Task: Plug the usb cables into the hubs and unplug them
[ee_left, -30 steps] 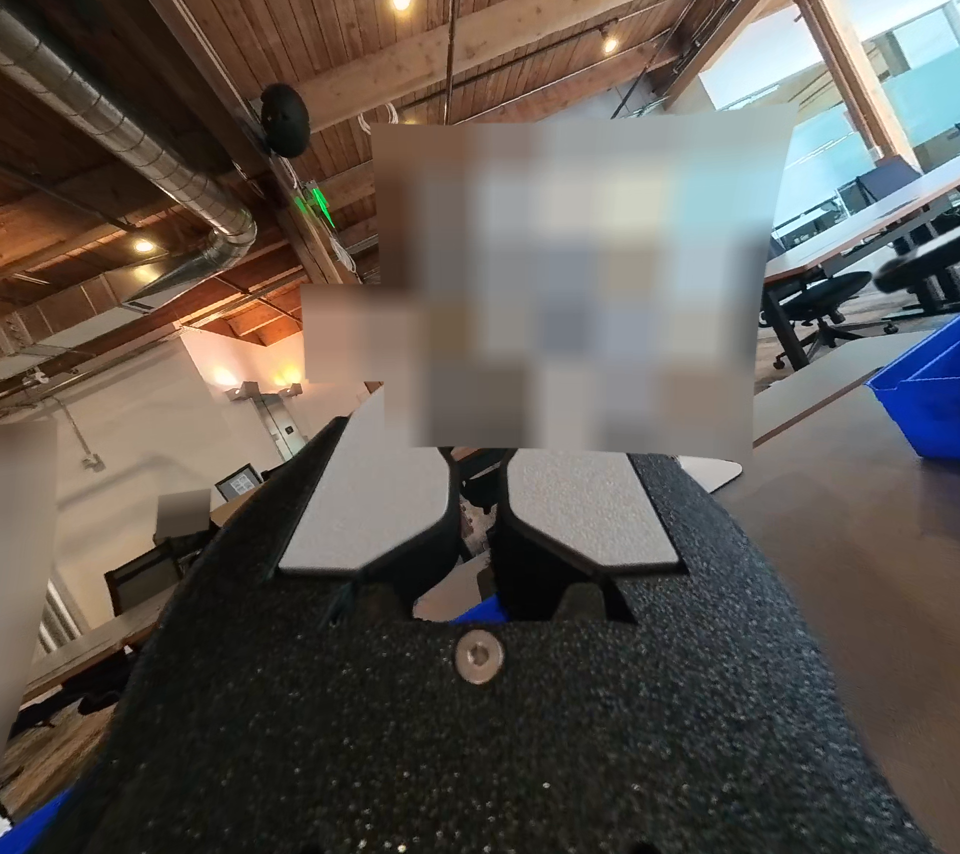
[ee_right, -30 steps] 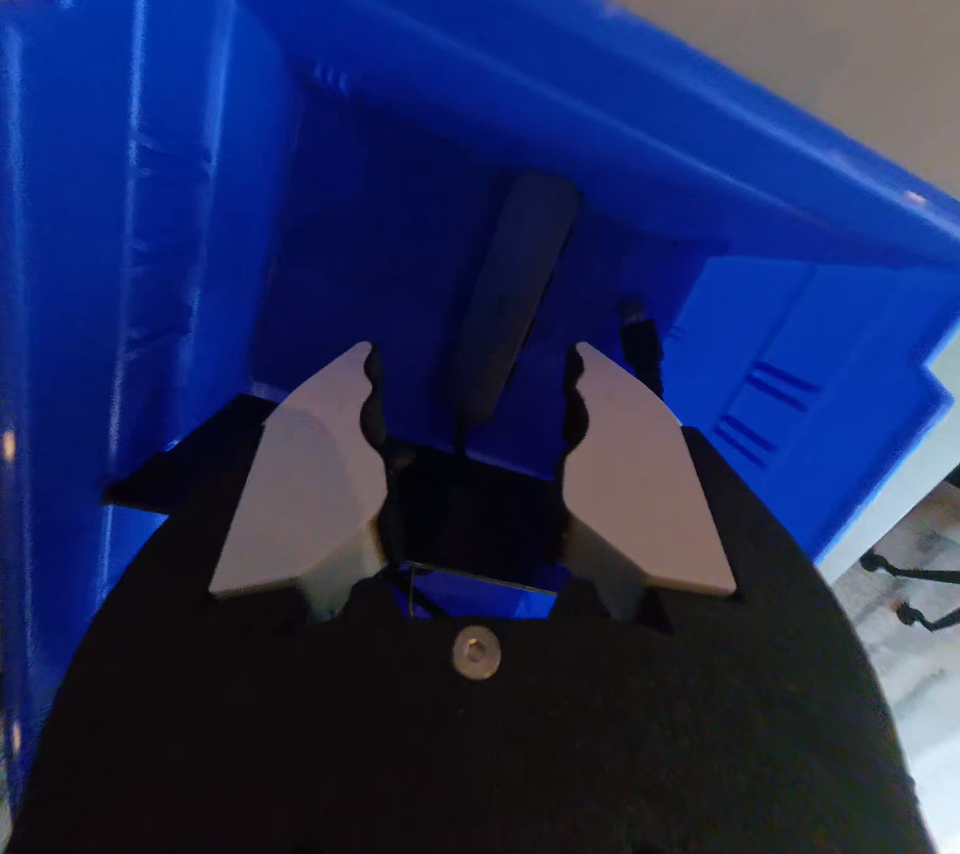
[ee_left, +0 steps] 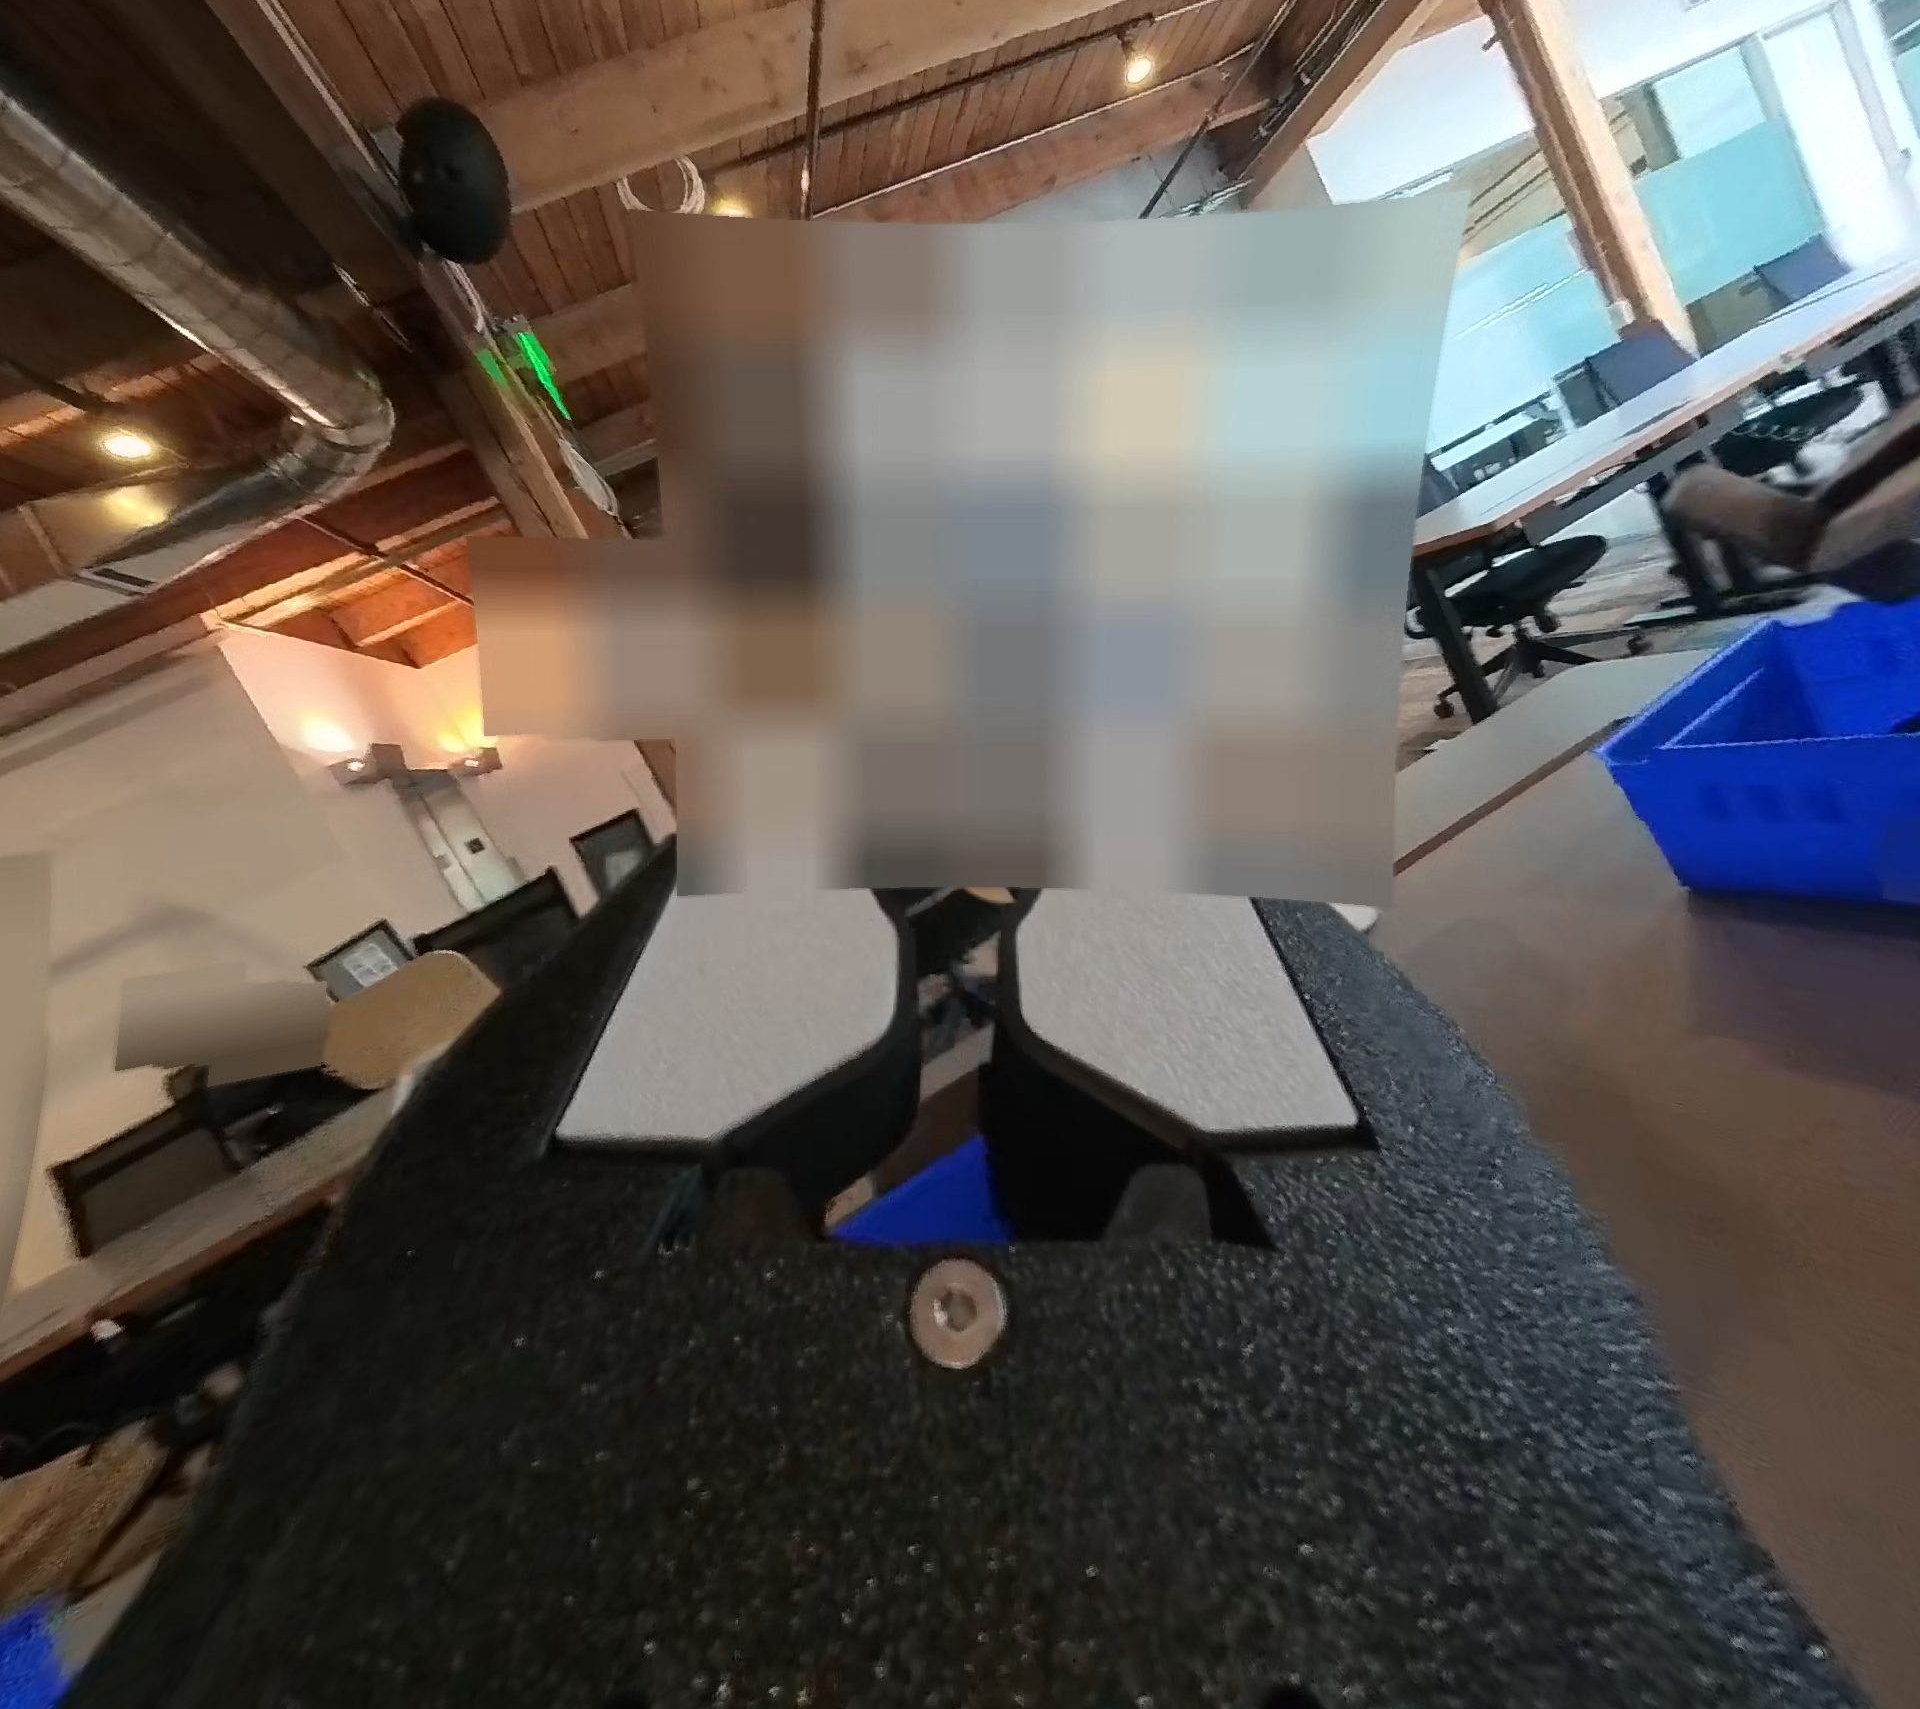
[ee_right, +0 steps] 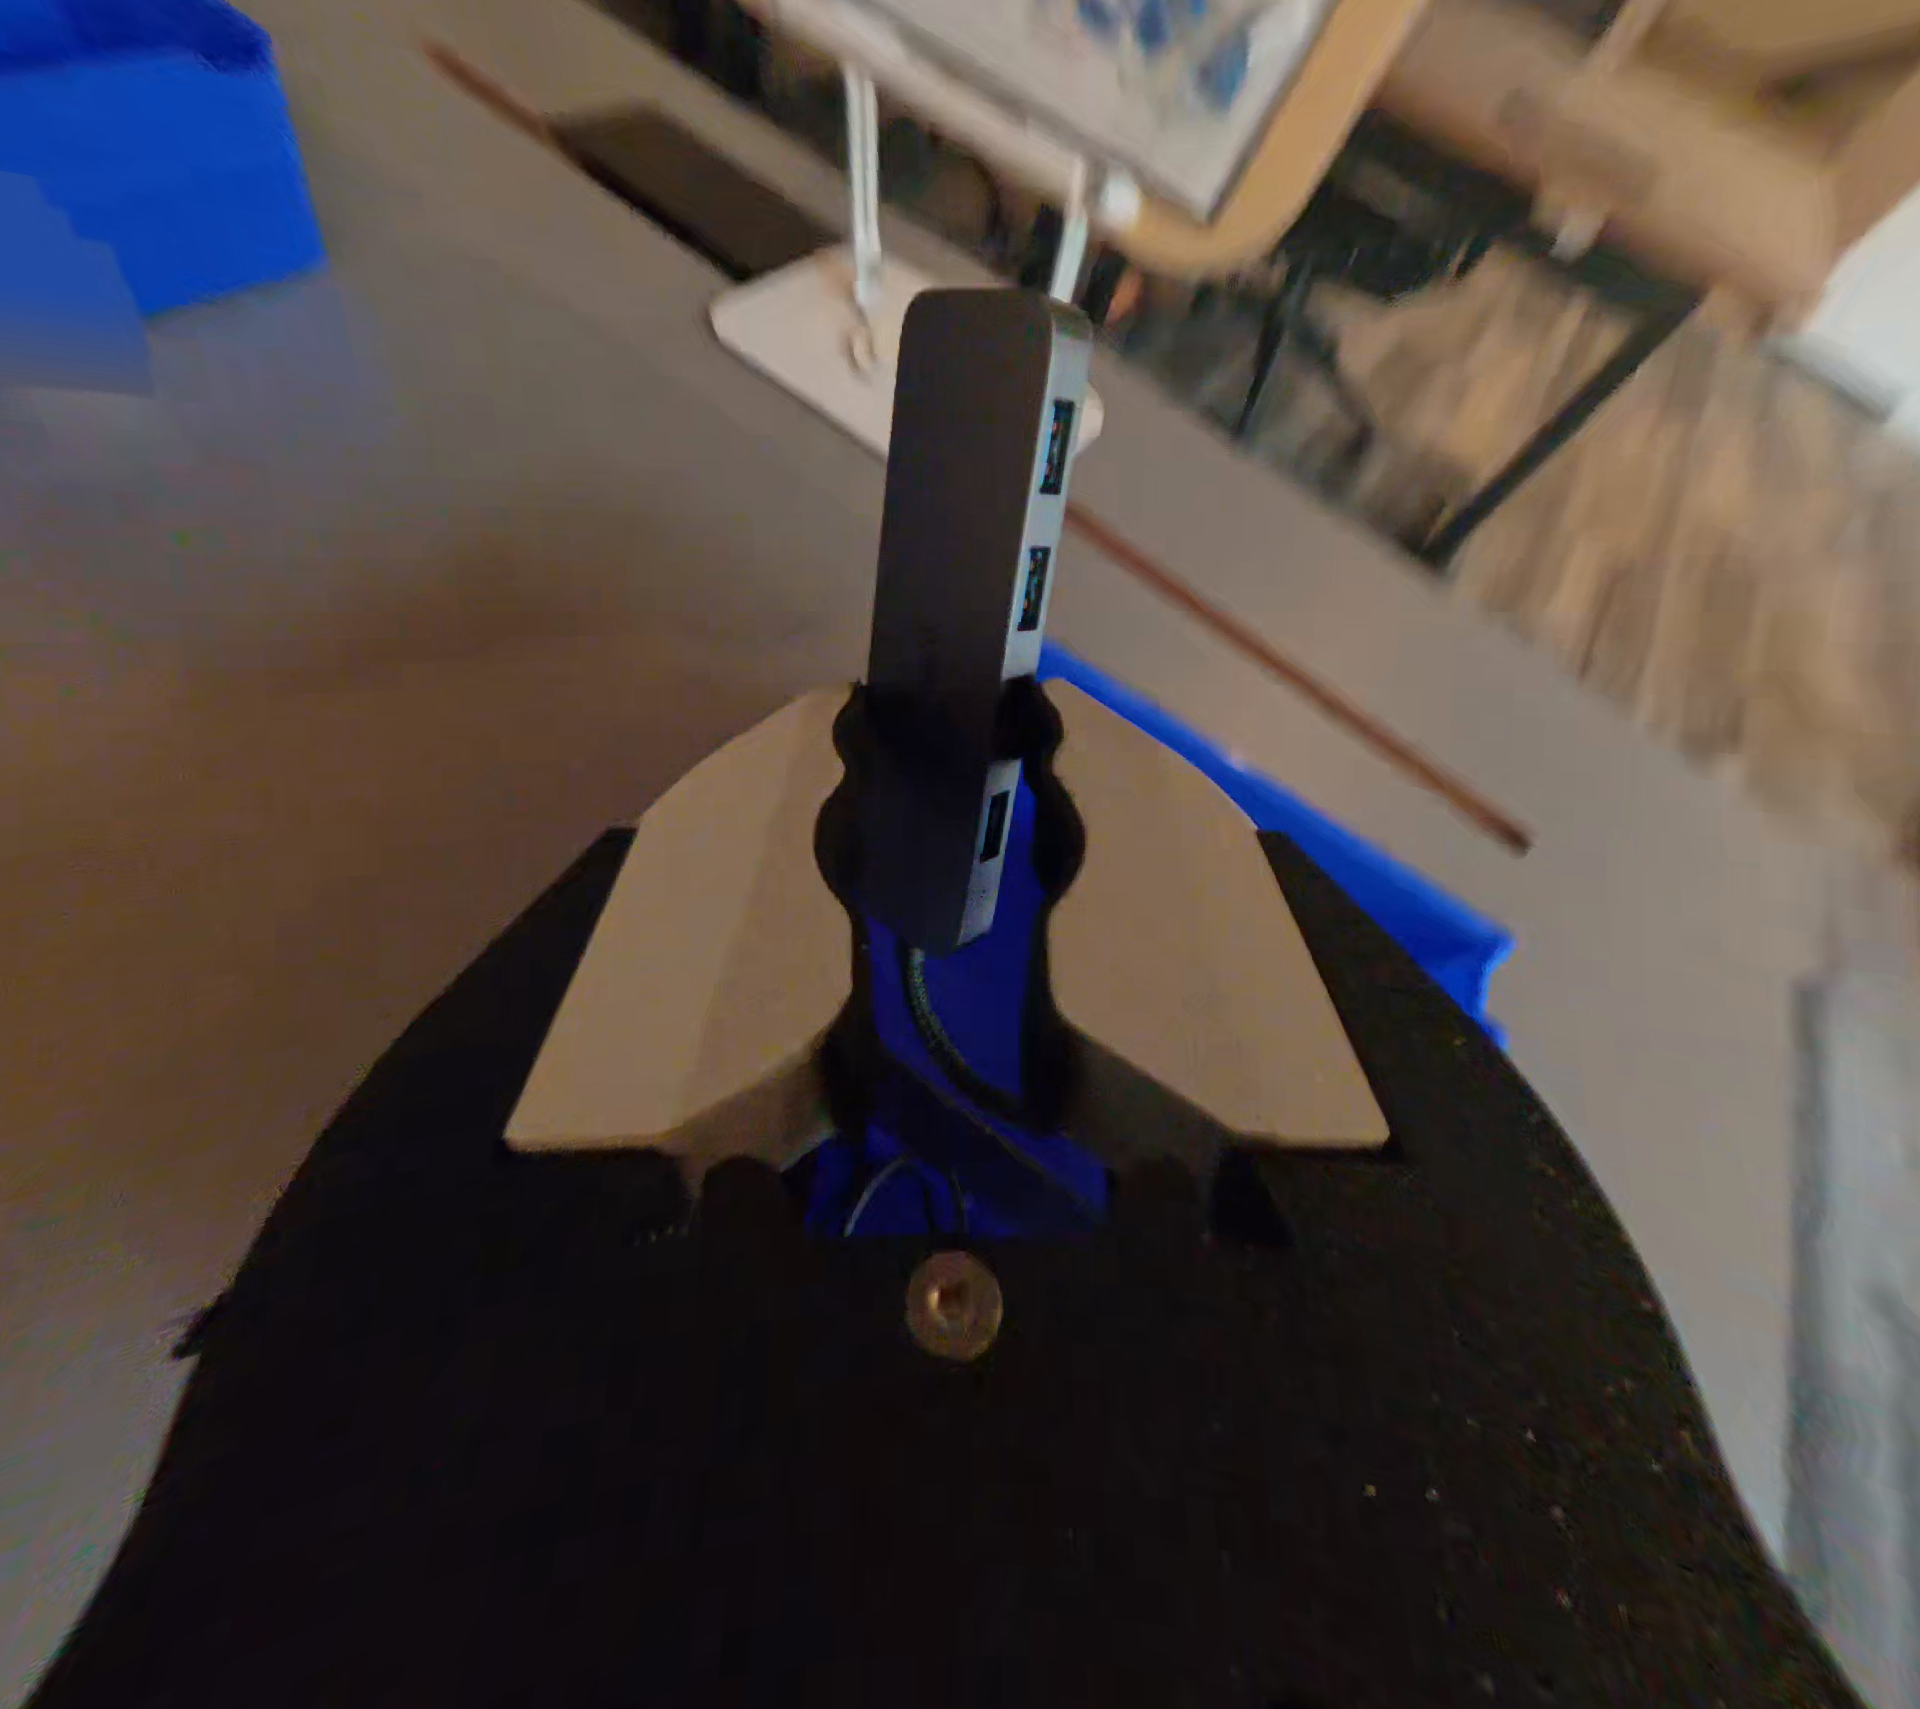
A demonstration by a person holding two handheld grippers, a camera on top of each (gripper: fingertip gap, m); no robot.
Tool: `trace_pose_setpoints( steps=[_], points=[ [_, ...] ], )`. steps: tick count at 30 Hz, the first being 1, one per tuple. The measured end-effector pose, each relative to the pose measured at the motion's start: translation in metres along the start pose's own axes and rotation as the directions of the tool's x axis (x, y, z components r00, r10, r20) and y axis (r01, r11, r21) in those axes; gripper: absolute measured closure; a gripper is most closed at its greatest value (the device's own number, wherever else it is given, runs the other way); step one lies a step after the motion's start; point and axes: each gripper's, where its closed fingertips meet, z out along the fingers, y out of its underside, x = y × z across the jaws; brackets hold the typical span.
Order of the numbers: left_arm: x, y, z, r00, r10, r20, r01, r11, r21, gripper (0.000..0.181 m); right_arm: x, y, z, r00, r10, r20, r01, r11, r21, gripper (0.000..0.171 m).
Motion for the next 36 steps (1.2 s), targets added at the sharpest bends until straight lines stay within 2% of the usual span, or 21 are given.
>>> trace_pose_setpoints(
  steps=[2,4,7,9,12,15,17,19,21,24,29,36],
  points=[
    [0.012,0.001,0.007,0.997,-0.064,-0.048,0.064,0.998,-0.003,0.172,-0.020,-0.024,-0.019,0.991,-0.118,-0.065,0.126,0.983,0.130,0.143],
    [0.025,0.002,0.017,0.984,-0.151,-0.091,0.151,0.988,-0.006,0.171,-0.041,-0.043,-0.035,0.951,-0.260,-0.166,0.292,0.931,0.218,0.144],
    [0.053,-0.001,0.032,0.935,-0.302,-0.187,0.308,0.951,0.004,0.168,-0.075,-0.063,-0.051,0.830,-0.446,-0.334,0.532,0.812,0.240,0.144],
    [0.078,-0.005,0.042,0.875,-0.398,-0.274,0.415,0.910,0.002,0.164,-0.093,-0.071,-0.055,0.694,-0.571,-0.439,0.685,0.711,0.159,0.144],
    [0.122,-0.007,0.052,0.782,-0.468,-0.413,0.490,0.870,-0.059,0.152,-0.112,-0.084,-0.063,0.428,-0.697,-0.575,0.847,0.532,-0.014,0.144],
    [0.169,-0.002,0.055,0.713,-0.448,-0.539,0.440,0.885,-0.153,0.134,-0.136,-0.091,-0.068,0.198,-0.742,-0.640,0.929,0.351,-0.120,0.144],
    [0.196,0.004,0.053,0.692,-0.400,-0.600,0.363,0.912,-0.189,0.126,-0.156,-0.092,-0.067,0.105,-0.758,-0.644,0.959,0.248,-0.135,0.144],
    [0.216,0.006,0.047,0.693,-0.280,-0.665,0.247,0.958,-0.145,0.123,-0.176,-0.091,-0.064,0.104,-0.769,-0.631,0.978,0.196,-0.077,0.144],
    [0.228,0.005,0.041,0.708,-0.087,-0.700,0.102,0.995,-0.020,0.123,-0.195,-0.092,-0.065,0.139,-0.771,-0.622,0.986,0.166,0.015,0.144],
    [0.235,0.002,0.037,0.729,0.110,-0.676,-0.043,0.992,0.116,0.128,-0.210,-0.092,-0.067,0.148,-0.779,-0.610,0.988,0.140,0.061,0.144],
    [0.239,-0.012,0.029,0.721,0.181,-0.669,-0.042,0.975,0.219,0.136,-0.224,-0.084,-0.056,0.137,-0.817,-0.560,0.991,0.110,0.081,0.144],
    [0.249,0.000,0.027,0.686,0.293,-0.666,-0.176,0.955,0.239,0.139,-0.233,-0.079,-0.049,0.096,-0.843,-0.529,0.995,0.080,0.054,0.144]
  ],
)
